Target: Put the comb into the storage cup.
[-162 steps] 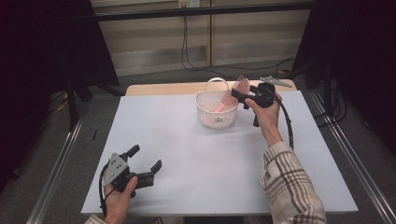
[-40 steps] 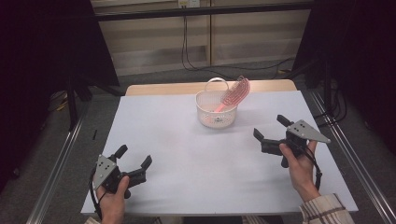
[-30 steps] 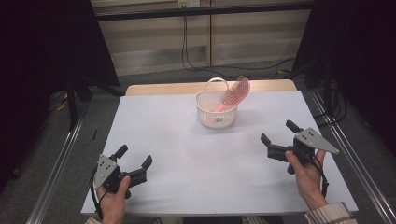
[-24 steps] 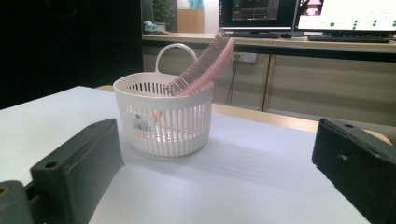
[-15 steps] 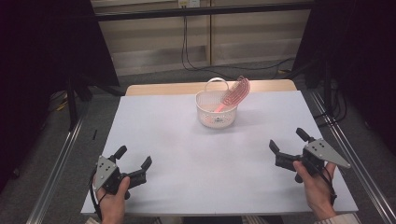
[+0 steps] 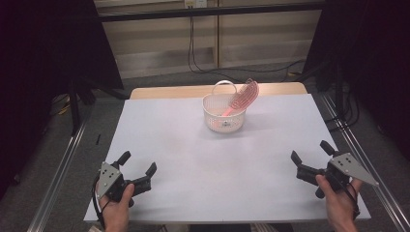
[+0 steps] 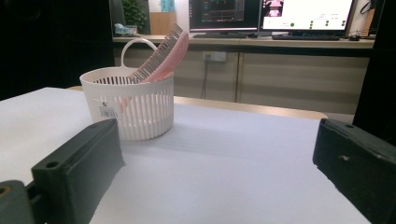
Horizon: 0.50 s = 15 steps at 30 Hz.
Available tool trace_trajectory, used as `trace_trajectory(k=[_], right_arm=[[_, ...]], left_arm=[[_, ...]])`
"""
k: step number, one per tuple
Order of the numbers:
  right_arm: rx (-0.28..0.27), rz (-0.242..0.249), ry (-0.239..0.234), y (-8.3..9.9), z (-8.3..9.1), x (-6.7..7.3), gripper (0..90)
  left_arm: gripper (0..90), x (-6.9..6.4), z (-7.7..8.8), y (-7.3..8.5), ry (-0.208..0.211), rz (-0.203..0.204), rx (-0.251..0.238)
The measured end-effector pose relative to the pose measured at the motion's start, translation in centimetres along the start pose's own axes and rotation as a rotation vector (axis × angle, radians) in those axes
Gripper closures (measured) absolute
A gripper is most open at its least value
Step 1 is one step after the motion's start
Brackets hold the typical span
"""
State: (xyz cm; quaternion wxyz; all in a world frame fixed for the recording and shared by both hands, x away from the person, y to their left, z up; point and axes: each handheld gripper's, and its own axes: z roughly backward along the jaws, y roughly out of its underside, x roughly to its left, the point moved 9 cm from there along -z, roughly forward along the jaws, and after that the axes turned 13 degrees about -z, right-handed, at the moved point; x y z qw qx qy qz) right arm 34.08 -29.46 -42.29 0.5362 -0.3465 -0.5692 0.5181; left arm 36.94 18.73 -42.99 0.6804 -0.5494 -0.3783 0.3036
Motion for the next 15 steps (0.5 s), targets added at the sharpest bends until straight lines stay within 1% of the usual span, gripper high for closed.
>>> trace_trajectory(k=[2, 4, 6, 7, 10, 12, 14, 15], right_arm=[[-0.004, -0.014, 0.003, 0.0, 0.4, -0.3, 0.5], [-0.002, -0.002, 0.015, 0.2, 0.9, -0.7, 0.5], [0.006, -0.007, 0.014, 0.4, 1.2, -0.9, 0.5], [0.003, -0.002, 0.015, 0.4, 1.2, -1.0, 0.5], [0.003, 0.011, 0.018, 0.5, 1.2, -0.9, 0.5], [0.011, 0.034, 0.021, 0.9, 1.1, -0.8, 0.4], [0.023, 0.016, 0.014, 1.2, 1.0, -0.7, 0.2], [0.023, 0.019, 0.019, 1.2, 1.0, -0.7, 0.2]], left_arm=[[2.8, 0.0, 0.1, 0.0, 0.004, -0.005, 0.000], [2.9, 0.1, 0.1, 0.0, -0.005, -0.005, 0.000], [2.9, 0.0, 0.1, 0.0, -0.002, -0.004, 0.003], [2.9, 0.0, 0.1, 0.0, -0.001, -0.005, 0.002], [2.9, -0.1, 0.2, 0.0, 0.001, -0.009, 0.001], [2.9, -0.1, 0.2, 0.0, 0.002, -0.006, 0.001], [2.8, 0.0, 0.2, 0.2, -0.002, -0.011, 0.007], [2.9, 0.1, 0.2, 0.2, -0.004, -0.005, 0.007]])
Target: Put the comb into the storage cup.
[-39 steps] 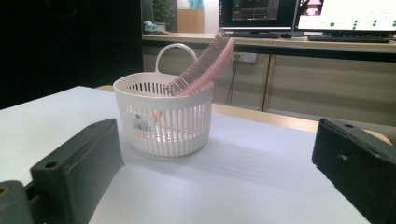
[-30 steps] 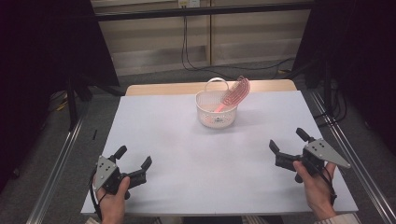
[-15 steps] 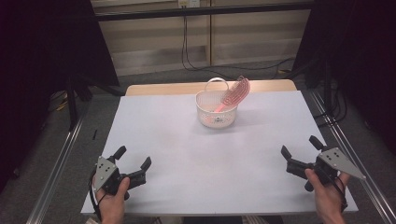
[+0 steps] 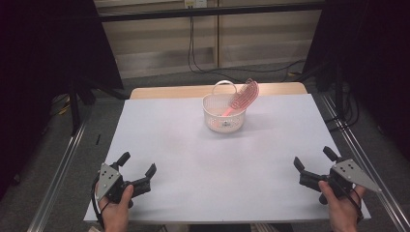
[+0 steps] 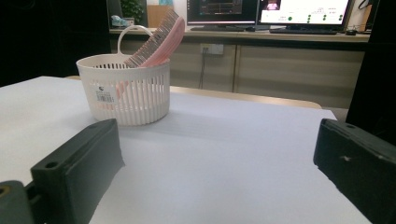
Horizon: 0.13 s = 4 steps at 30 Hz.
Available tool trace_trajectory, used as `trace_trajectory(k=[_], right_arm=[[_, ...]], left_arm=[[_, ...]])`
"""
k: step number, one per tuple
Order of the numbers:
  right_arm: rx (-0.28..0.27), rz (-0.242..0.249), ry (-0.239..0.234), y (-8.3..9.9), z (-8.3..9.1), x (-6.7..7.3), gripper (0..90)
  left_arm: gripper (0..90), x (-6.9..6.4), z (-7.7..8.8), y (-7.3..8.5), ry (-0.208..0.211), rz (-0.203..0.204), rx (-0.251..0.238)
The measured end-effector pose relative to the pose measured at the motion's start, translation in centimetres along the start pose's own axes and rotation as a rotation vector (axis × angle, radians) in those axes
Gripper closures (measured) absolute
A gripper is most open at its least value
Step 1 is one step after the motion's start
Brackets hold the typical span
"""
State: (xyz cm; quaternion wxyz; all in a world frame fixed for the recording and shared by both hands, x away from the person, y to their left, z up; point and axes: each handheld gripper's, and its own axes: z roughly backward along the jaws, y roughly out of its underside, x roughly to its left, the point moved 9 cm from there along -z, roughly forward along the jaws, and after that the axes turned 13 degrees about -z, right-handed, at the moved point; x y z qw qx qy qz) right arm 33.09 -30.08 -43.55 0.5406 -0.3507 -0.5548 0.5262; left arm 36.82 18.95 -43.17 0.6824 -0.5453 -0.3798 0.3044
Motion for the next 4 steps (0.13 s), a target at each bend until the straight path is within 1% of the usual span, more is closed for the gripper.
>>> trace_trajectory(k=[1, 4], right_arm=[[-0.002, 0.001, 0.000, -0.03, -0.08, -0.02, 0.3], [-0.002, -0.001, -0.006, -0.01, -0.30, -0.04, 0.2]], left_arm=[[2.9, 0.05, -0.04, 0.04, 0.000, 0.007, 0.002], [2.9, 0.10, -0.13, -0.03, -0.001, 0.006, -0.001]])
